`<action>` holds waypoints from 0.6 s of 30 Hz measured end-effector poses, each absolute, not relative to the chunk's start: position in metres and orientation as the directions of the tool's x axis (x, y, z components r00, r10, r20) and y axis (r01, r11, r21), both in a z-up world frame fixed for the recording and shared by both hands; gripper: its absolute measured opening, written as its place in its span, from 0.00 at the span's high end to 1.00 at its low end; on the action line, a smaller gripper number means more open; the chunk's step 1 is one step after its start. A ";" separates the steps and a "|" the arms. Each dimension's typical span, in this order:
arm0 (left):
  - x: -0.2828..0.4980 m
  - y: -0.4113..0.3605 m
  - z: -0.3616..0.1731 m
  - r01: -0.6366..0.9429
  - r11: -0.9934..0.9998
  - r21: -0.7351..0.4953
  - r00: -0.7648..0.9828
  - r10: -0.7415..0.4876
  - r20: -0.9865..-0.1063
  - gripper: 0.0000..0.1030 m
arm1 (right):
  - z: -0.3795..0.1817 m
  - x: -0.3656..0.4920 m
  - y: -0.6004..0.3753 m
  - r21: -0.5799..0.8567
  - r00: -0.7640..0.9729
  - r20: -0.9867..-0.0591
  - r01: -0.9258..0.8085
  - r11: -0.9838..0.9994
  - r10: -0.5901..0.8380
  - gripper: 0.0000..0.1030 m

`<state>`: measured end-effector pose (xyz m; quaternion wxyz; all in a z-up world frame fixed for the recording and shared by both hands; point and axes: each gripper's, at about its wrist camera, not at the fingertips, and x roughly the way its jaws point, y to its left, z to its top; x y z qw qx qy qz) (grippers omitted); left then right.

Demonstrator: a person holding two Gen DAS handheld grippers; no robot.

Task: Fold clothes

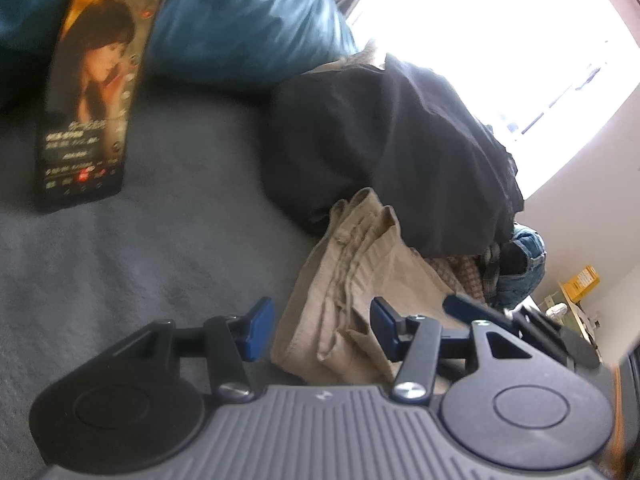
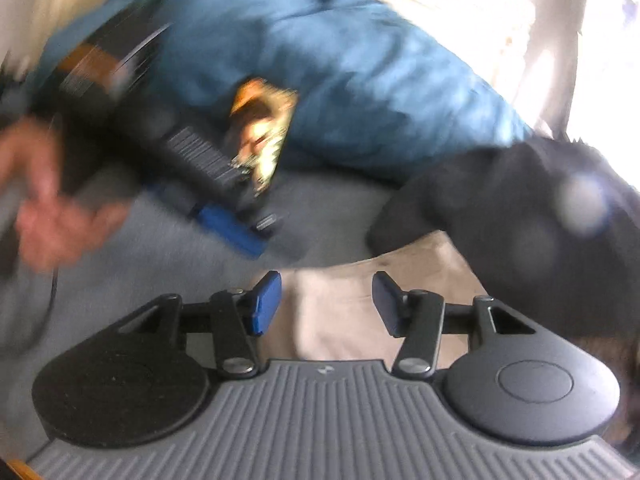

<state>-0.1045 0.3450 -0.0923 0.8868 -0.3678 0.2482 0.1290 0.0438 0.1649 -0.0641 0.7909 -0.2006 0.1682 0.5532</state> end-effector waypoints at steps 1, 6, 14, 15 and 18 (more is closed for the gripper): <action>-0.103 0.344 -0.090 -0.404 0.707 -0.580 0.846 0.049 -0.531 0.48 | -0.059 0.057 0.160 -0.070 0.330 -0.488 -0.937 0.341 0.808 0.52; -0.089 0.334 -0.074 -0.359 0.761 -0.540 0.865 0.054 -0.499 0.48 | -0.026 0.133 0.115 0.121 0.365 -0.536 -0.860 0.496 0.762 0.56; -0.030 0.289 -0.046 -0.219 0.898 -0.382 0.869 0.002 -0.495 0.48 | 0.027 0.209 -0.038 0.242 0.467 -0.687 -0.575 0.781 0.556 0.64; -0.023 0.282 -0.048 -0.219 0.910 -0.353 0.860 0.010 -0.509 0.48 | 0.026 0.209 -0.058 0.273 0.454 -0.703 -0.539 0.797 0.547 0.63; -0.006 0.274 -0.064 -0.249 0.923 -0.292 0.817 0.038 -0.576 0.48 | 0.008 0.201 -0.113 0.362 0.423 -0.735 -0.416 0.834 0.530 0.58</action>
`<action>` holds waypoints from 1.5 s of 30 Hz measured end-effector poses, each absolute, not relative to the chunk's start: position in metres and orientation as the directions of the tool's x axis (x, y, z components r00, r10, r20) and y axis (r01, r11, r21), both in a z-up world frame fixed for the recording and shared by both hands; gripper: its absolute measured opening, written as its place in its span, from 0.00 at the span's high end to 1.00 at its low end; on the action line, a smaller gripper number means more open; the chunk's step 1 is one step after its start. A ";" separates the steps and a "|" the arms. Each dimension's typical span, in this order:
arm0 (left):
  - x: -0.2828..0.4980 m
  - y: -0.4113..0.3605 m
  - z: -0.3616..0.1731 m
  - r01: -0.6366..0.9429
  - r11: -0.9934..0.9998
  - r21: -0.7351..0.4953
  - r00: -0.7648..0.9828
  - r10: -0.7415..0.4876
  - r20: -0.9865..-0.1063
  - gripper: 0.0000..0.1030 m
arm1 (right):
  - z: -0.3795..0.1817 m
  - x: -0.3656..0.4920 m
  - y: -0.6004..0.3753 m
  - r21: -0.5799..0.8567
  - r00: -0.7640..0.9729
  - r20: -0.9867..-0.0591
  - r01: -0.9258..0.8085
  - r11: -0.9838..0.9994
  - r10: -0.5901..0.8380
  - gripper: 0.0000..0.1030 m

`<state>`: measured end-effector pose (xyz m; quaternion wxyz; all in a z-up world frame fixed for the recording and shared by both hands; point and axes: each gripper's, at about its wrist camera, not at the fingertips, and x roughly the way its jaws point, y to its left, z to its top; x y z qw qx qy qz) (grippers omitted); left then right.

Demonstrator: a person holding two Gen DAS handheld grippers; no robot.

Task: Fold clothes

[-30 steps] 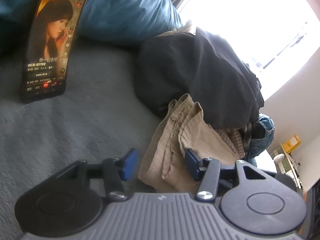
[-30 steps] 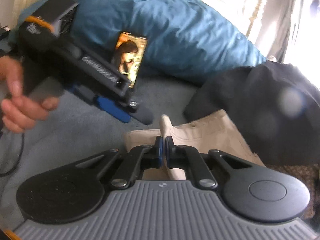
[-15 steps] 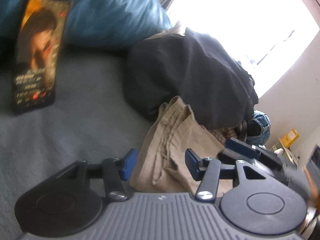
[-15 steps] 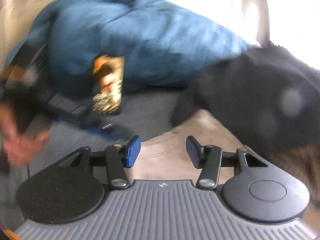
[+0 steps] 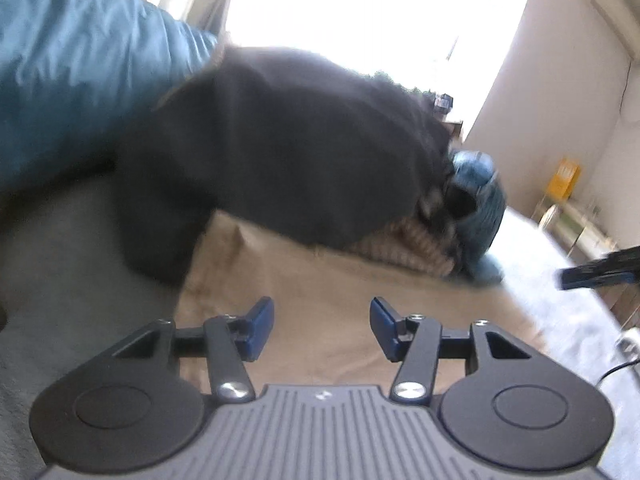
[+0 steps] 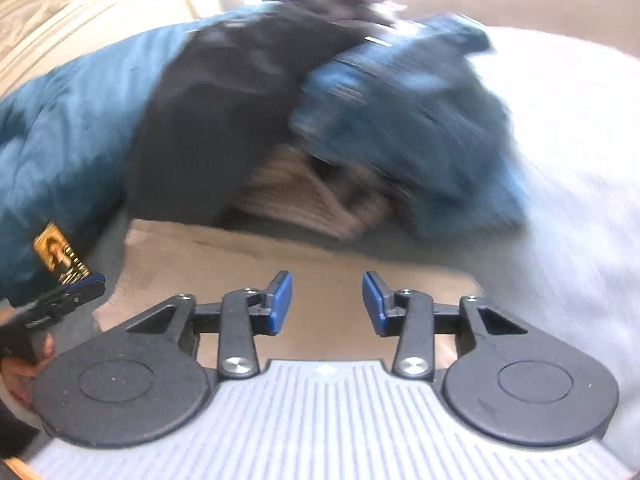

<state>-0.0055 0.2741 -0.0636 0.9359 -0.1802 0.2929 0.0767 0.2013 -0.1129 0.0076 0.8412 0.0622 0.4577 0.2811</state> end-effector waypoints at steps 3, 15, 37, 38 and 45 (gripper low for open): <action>0.003 0.275 -0.082 -0.303 0.925 -0.230 0.762 0.090 -0.641 0.49 | -0.022 0.197 -0.158 0.452 0.386 -0.756 -0.276 0.848 0.528 0.51; 0.013 0.287 -0.097 -0.348 0.915 -0.203 0.728 0.128 -0.674 0.53 | -0.140 0.166 -0.228 0.819 0.157 -0.574 0.125 0.560 0.804 0.51; 0.006 0.279 -0.092 -0.318 0.928 -0.194 0.715 0.100 -0.692 0.51 | -0.078 0.145 -0.192 0.692 0.173 -0.671 -0.205 0.692 0.721 0.92; 0.004 0.276 -0.092 -0.311 0.931 -0.190 0.714 0.097 -0.693 0.51 | -0.074 0.142 -0.202 0.688 0.190 -0.672 -0.198 0.698 0.716 0.93; 0.002 0.255 -0.095 -0.278 0.955 -0.103 0.704 0.129 -0.698 0.47 | -0.076 0.114 -0.268 0.667 0.257 -0.705 -0.077 0.741 0.661 0.99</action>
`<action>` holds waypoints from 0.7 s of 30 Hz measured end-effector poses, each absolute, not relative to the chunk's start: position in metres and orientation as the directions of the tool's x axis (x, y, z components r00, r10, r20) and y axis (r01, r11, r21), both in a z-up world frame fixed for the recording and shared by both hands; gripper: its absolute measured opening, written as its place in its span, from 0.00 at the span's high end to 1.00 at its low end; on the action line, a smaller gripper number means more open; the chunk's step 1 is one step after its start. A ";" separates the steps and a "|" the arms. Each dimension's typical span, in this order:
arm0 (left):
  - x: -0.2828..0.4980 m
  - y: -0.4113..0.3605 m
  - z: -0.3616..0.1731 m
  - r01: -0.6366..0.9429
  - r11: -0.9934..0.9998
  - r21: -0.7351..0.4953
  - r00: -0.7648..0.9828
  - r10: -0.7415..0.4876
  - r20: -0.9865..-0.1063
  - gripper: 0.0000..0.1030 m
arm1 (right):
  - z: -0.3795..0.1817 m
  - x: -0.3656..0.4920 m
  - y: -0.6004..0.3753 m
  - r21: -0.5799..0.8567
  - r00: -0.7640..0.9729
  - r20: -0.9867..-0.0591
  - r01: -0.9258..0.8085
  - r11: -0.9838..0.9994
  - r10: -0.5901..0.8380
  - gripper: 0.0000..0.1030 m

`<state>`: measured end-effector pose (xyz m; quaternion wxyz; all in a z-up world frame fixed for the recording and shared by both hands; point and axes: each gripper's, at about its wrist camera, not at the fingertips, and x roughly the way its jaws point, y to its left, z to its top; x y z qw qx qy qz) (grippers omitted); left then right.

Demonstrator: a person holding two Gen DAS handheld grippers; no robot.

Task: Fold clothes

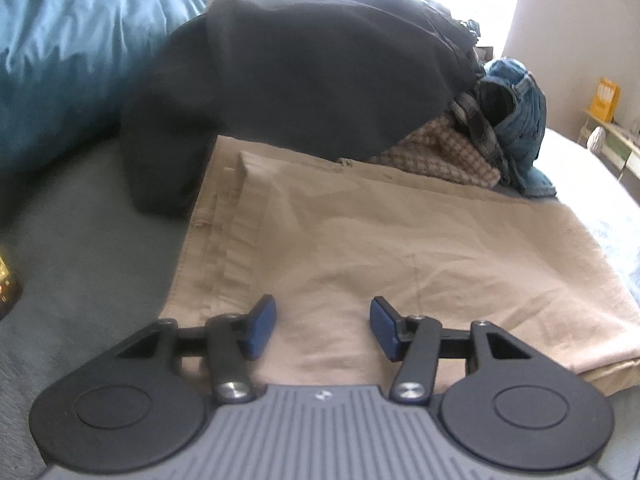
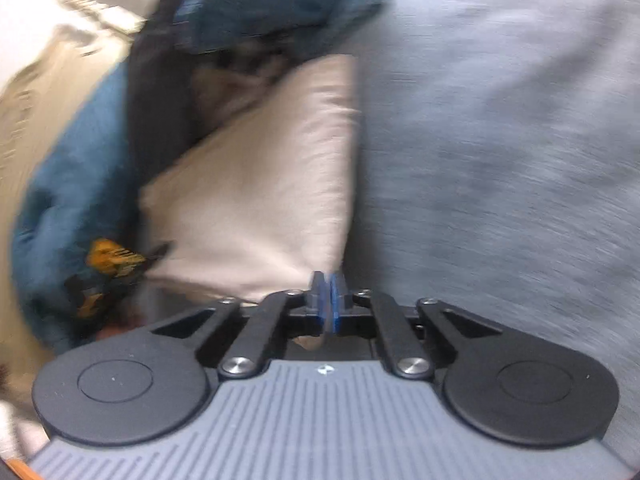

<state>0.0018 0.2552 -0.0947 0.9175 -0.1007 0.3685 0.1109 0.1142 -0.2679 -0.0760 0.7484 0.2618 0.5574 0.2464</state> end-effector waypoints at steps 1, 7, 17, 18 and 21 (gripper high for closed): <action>0.002 0.255 -0.094 -0.276 0.956 -0.099 0.702 0.130 -0.700 0.47 | -0.080 0.110 -0.279 0.674 0.269 -0.705 -0.034 0.738 0.656 0.96; 0.009 0.252 -0.091 -0.261 0.965 -0.036 0.670 0.154 -0.726 0.46 | -0.067 0.094 -0.311 0.675 0.412 -0.671 -0.004 0.738 0.616 0.96; 0.010 0.245 -0.095 -0.285 0.959 0.002 0.662 0.198 -0.723 0.45 | -0.047 0.177 -0.230 0.597 0.400 -0.661 -0.233 0.768 0.635 0.87; 0.010 0.244 -0.095 -0.284 0.959 0.002 0.662 0.198 -0.723 0.45 | -0.048 0.185 -0.224 0.591 0.398 -0.665 -0.236 0.771 0.632 0.87; 0.011 0.244 -0.094 -0.277 0.961 0.001 0.661 0.191 -0.725 0.45 | -0.062 0.208 -0.220 0.627 0.387 -0.671 -0.161 0.762 0.633 0.86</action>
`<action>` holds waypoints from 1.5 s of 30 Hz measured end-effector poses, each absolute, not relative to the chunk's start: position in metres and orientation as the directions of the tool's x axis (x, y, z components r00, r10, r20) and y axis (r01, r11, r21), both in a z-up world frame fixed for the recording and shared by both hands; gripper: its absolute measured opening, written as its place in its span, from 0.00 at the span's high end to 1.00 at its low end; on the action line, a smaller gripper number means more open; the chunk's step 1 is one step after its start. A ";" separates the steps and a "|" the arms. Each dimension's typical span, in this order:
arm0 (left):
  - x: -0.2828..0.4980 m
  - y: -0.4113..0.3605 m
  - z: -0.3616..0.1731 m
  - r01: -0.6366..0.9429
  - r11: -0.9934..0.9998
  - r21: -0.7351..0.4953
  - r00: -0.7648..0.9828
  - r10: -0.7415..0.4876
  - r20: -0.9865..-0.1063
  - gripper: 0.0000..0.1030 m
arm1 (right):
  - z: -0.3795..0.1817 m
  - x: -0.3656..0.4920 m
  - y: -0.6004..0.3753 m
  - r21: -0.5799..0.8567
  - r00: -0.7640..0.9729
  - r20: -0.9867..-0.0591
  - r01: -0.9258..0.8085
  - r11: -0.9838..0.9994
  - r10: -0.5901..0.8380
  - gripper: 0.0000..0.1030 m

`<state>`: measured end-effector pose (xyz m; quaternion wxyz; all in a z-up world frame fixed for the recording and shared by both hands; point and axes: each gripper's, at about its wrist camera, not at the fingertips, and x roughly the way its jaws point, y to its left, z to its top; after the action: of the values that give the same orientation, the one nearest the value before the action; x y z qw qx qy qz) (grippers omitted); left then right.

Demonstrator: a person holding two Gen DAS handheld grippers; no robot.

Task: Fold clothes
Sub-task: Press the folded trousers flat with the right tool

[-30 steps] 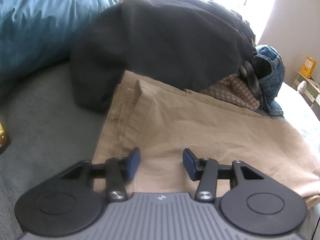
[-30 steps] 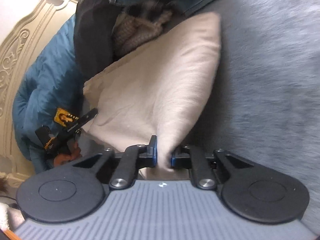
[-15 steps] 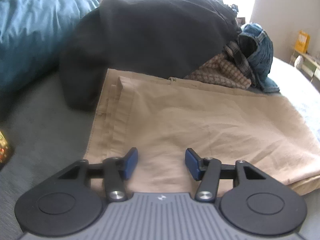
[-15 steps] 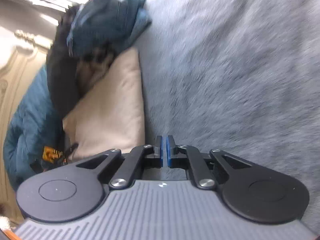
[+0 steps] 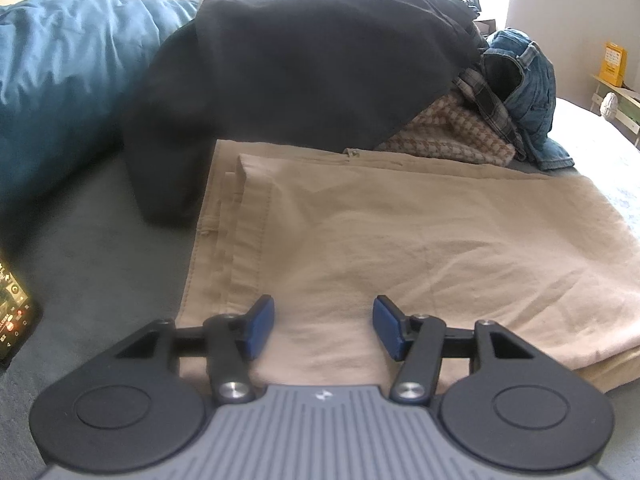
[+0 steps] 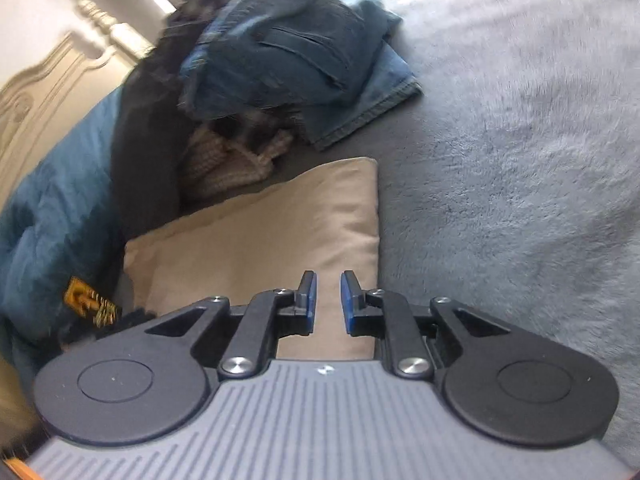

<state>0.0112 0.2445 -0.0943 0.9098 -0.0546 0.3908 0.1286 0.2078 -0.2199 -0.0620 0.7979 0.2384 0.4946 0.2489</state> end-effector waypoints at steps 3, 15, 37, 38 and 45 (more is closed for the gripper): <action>0.011 0.246 -0.095 -0.271 0.963 -0.007 0.665 0.182 -0.724 0.44 | -0.079 0.228 -0.228 0.704 0.398 -0.641 -0.034 0.709 0.656 0.68; 0.010 0.249 -0.100 -0.257 0.966 -0.028 0.676 0.159 -0.720 0.44 | -0.108 0.278 -0.209 0.750 0.363 -0.604 -0.043 0.660 0.710 0.61; 0.012 0.248 -0.098 -0.267 0.964 -0.015 0.668 0.174 -0.723 0.43 | -0.086 0.216 -0.241 0.745 0.220 -0.520 -0.356 0.564 0.825 0.90; 0.012 0.248 -0.098 -0.268 0.963 -0.014 0.669 0.176 -0.722 0.43 | -0.087 0.206 -0.241 0.749 0.179 -0.525 -0.366 0.552 0.832 0.90; 0.012 0.247 -0.099 -0.275 0.961 -0.014 0.673 0.182 -0.717 0.43 | -0.084 0.124 -0.245 0.724 -0.071 -0.606 -0.462 0.512 0.792 0.87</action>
<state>0.0120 0.2467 -0.0994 0.9125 -0.0604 0.3846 0.1253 0.1237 -0.2449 -0.0843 0.6653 0.1474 0.5600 0.4712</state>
